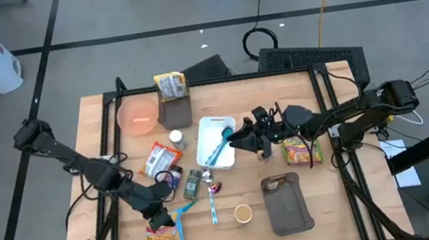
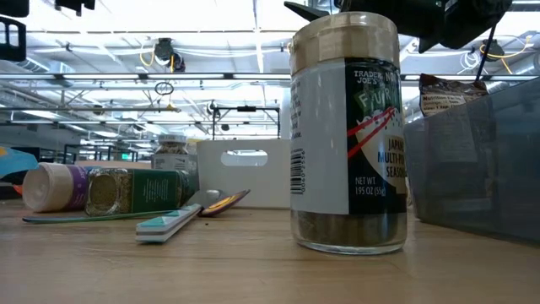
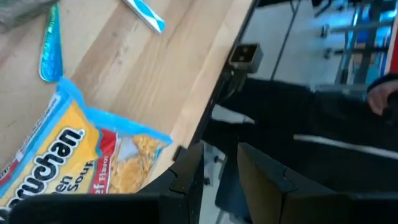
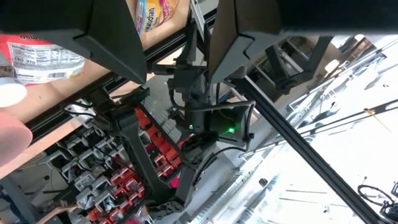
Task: Pick & Place Food Item
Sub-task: Put the orange noodle pack into the top black bin
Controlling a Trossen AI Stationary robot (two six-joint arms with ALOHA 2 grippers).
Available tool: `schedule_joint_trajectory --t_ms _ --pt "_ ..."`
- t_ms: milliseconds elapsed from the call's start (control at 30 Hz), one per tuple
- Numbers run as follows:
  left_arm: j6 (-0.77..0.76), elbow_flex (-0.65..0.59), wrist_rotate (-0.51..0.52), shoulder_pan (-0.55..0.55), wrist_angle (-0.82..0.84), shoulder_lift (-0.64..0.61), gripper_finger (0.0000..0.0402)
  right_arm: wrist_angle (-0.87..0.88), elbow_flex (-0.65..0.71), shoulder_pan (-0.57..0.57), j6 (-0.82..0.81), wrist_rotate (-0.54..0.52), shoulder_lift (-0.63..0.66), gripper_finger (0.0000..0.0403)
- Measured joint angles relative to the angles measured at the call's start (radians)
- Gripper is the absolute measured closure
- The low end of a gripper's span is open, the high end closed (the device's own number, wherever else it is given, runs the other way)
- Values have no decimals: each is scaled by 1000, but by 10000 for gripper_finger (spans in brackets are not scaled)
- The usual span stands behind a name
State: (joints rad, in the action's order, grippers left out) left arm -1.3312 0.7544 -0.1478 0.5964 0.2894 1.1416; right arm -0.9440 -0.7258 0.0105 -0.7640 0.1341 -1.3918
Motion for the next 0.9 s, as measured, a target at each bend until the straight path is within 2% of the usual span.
schedule_joint_trajectory --t_ms 433,667,900 --pt "-31 0 217 21 -6 0 298 14 0 0 24 0 0 234" --pt "45 0 403 21 -6 0 298 14 0 0 7 -2 0 234" --pt "104 0 446 16 -6 1 298 14 0 -3 -28 -2 0 234"
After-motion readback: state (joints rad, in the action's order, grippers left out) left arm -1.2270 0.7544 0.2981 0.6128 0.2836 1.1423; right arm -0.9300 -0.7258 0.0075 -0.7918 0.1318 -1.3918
